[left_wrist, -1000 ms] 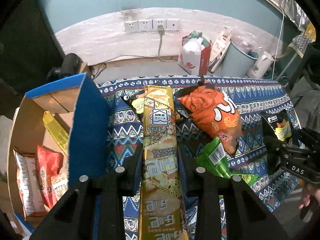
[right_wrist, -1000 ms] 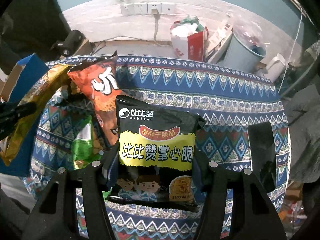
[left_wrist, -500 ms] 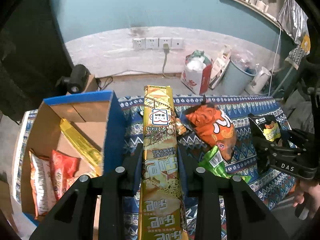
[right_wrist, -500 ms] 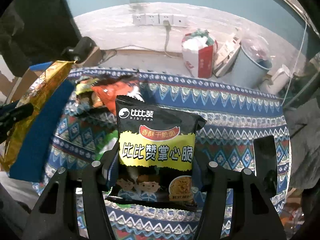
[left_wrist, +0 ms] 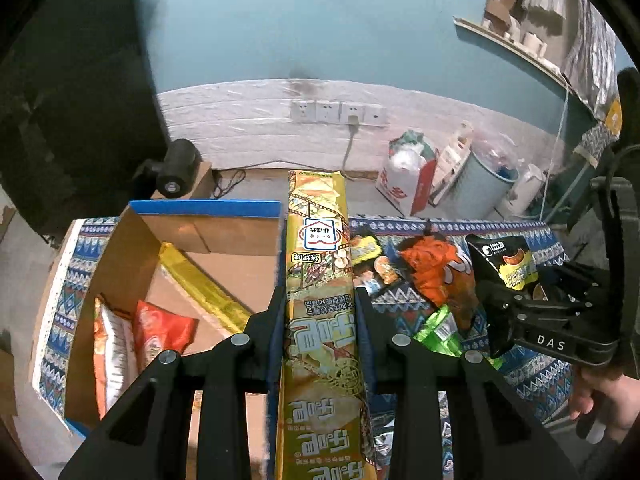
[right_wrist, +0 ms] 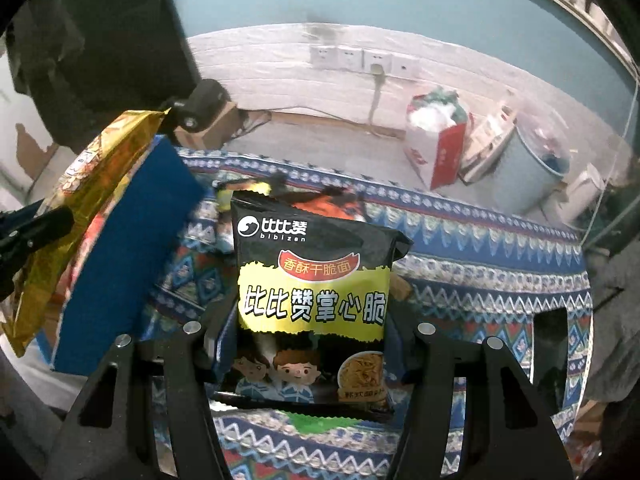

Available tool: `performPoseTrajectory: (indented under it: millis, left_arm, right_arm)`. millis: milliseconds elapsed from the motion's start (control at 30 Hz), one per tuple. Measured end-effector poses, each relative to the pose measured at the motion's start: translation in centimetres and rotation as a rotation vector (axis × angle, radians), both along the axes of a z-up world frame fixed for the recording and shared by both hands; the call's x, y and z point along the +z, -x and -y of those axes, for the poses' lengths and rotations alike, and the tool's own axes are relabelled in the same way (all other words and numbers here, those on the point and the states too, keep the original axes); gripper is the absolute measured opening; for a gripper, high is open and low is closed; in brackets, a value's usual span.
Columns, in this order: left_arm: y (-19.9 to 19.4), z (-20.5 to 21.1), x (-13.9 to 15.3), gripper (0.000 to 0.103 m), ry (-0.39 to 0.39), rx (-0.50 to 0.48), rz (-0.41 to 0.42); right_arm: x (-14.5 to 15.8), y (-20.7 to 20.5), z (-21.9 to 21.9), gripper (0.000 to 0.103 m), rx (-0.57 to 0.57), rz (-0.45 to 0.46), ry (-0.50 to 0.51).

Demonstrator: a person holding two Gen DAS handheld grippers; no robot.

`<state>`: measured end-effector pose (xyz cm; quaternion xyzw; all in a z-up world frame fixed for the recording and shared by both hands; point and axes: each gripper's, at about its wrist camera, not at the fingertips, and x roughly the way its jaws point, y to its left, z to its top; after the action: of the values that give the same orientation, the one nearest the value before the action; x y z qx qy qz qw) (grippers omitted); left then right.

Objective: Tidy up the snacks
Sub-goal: 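Carry both packs over the box and open both tools to drop them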

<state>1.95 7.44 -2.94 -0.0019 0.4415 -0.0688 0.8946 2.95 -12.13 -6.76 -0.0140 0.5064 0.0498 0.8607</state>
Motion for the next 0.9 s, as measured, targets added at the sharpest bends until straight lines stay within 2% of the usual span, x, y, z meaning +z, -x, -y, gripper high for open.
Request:
performPoseTrajectory:
  millis: [467,900]
  left_arm:
    - [0.6,-7.4,-0.5,0.032,0.025,0.141,0.002]
    - [0.5,-12.4,-3.1,0.032,0.036,0.227,-0.049]
  right_arm:
    - [1.6,-2.2,-8.5,0.058,0.142,0.024,-0.028]
    - [1.0,-3.6,-15.2,0.058,0.247,0.010,-0.042]
